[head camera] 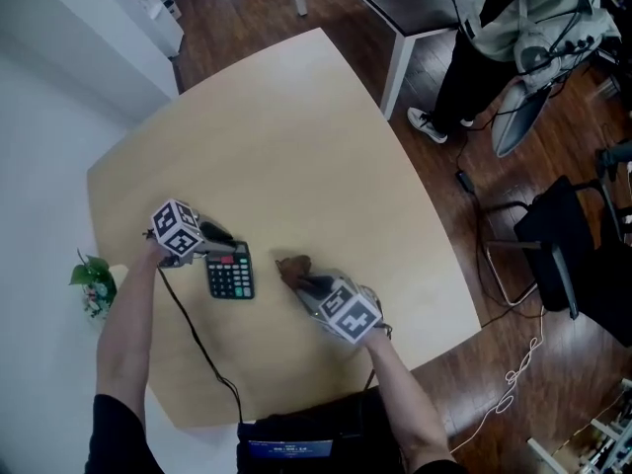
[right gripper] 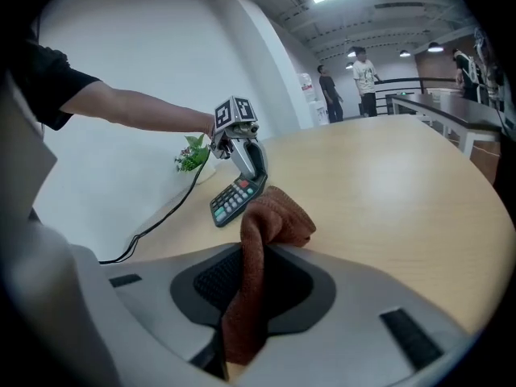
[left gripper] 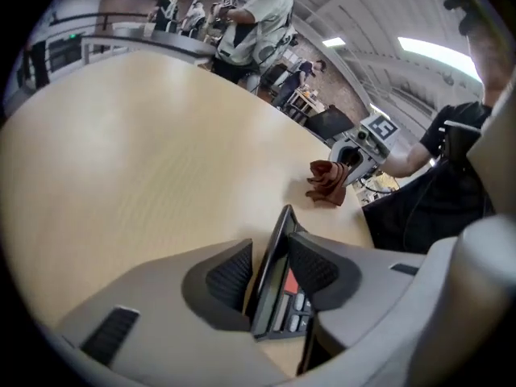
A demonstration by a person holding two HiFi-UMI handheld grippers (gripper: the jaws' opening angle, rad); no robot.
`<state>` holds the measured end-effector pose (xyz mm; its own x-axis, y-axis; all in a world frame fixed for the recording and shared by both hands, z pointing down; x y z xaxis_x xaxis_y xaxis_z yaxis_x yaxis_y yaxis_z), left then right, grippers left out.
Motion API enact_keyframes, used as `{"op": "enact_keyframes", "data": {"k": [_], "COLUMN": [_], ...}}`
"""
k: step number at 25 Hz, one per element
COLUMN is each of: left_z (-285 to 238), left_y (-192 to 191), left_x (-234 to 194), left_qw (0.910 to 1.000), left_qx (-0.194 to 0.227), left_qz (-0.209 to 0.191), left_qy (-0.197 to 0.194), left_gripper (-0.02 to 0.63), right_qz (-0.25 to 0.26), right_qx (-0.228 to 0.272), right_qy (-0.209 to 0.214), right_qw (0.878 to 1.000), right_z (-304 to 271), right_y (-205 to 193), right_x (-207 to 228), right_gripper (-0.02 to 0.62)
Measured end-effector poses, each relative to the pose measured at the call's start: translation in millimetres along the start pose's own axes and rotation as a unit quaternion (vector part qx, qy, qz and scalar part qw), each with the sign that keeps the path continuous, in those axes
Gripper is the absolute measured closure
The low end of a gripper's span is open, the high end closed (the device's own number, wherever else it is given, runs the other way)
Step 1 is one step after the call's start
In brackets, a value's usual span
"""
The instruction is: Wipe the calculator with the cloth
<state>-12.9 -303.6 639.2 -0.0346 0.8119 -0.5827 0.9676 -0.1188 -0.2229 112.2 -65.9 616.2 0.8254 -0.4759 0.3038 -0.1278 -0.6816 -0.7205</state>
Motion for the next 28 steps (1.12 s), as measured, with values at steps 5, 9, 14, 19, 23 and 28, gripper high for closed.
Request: {"op": "enact_keyframes", "data": {"k": [5,9,14,19,23,28], "left_z": [4,2,10,25,48,85], "left_y": [-33,-88,-138,-166,-174,-169], "left_x": [12,40,110,193,229,277], "left_qw": [0.9860,0.9200,0.6540,0.3825,0.2867,0.2832], "left_qx": [0.087,0.275,0.592,0.755,0.772,0.745], "left_qz": [0.134,0.254,0.354,0.266,0.201,0.122], "left_qy": [-0.048,-0.115,-0.310,-0.461,-0.531,-0.591], "left_gripper": [0.523,0.555,0.555,0.554,0.554,0.555], "right_qz": [-0.013,-0.045,-0.129,-0.138,-0.030,0.083], "right_qx": [0.003,0.019,0.099,0.231,0.326,0.414], "right_qy": [0.001,0.003,0.005,0.035,0.088,0.162], "right_qw": [1.000,0.999,0.987,0.962,0.941,0.892], "right_z": [18,20,22,43,73,119], "right_y": [-17,-30,-10,54,126,207], "right_x": [-19,-37,-65,-117,-193,-277], "right_gripper": [0.517,0.517,0.517,0.517,0.517,0.517]}}
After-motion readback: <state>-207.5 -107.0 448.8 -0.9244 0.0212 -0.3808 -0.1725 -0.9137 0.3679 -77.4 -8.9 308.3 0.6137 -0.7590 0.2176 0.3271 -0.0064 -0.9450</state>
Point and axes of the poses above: the fingertips, and each gripper's own axes: z backward along the fingers, x to its right, y out of its top, the point moved 7 cm from there along z, backward along the fingers, and after that the axes turned 8 degrees about z, right-handed, at the moved point
